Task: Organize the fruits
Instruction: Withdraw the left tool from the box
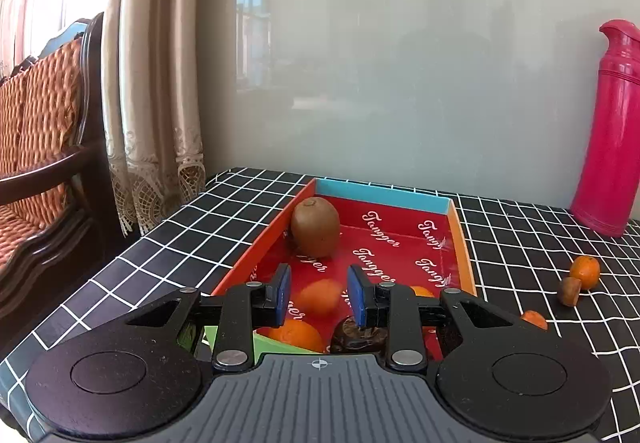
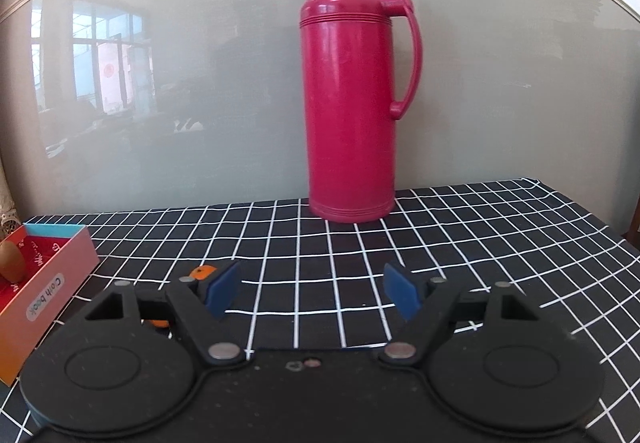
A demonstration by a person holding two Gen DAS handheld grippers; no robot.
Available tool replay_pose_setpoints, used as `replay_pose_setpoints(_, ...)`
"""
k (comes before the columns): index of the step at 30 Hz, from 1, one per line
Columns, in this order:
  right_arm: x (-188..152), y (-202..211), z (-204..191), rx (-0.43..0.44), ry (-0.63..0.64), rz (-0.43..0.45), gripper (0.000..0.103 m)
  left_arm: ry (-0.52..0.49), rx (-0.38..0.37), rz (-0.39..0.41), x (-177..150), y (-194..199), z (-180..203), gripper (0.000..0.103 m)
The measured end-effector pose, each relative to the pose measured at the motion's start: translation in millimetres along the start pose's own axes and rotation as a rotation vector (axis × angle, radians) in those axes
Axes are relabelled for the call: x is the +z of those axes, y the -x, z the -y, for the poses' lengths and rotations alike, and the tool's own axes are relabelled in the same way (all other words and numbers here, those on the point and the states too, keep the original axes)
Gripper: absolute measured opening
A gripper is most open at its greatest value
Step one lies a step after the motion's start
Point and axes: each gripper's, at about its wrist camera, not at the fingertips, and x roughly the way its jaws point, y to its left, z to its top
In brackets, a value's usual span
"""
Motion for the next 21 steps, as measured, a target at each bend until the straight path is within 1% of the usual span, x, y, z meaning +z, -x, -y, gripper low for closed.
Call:
replay_pose_setpoints(3,-1,-1,-4,0.007,0.004,-0.003,0.08,0.0,-0.003,0.011,0,3,-2,0.031)
replay_pose_setpoints(5,-1,-1,-7,0.007,0.009,0.001,0.083,0.002,-0.005,0.024,0,7,-3,0.031)
replay_pose_setpoints(8,-1,-1,-11,0.012,0.016,0.004,0.083,-0.006,-0.003,0.04,1,10,-5,0.032)
replay_pose_setpoints(9,-1,-2,-11,0.013,0.018,0.003,0.083,-0.008,-0.004,0.043,1,10,-5,0.044)
replay_pose_setpoints(10,0,-2,-12,0.016,0.019,0.0,0.083,-0.009,0.004,0.056,1,12,-5,0.071)
replay_pose_setpoints(11,-1,-2,-13,0.019,0.02,0.0,0.083,-0.014,0.02,0.074,1,14,-4,0.081)
replay_pose_setpoints(12,-1,-2,-14,0.022,0.024,-0.001,0.083,-0.023,0.035,0.097,1,17,-3,0.089)
replay_pose_setpoints(14,-1,-2,-17,0.026,0.032,0.002,0.083,-0.03,0.029,0.125,2,21,-3,0.089)
replay_pose_setpoints(17,-1,-2,-22,0.043,0.047,0.004,0.083,-0.045,0.034,0.129,2,21,-3,0.092)
replay_pose_setpoints(19,-2,-1,-26,0.06,0.06,0.007,0.083,-0.05,0.038,0.134,2,22,-4,0.097)
replay_pose_setpoints(21,-2,-1,-30,0.069,0.077,0.009,0.083,-0.05,0.039,0.14,2,22,-7,0.101)
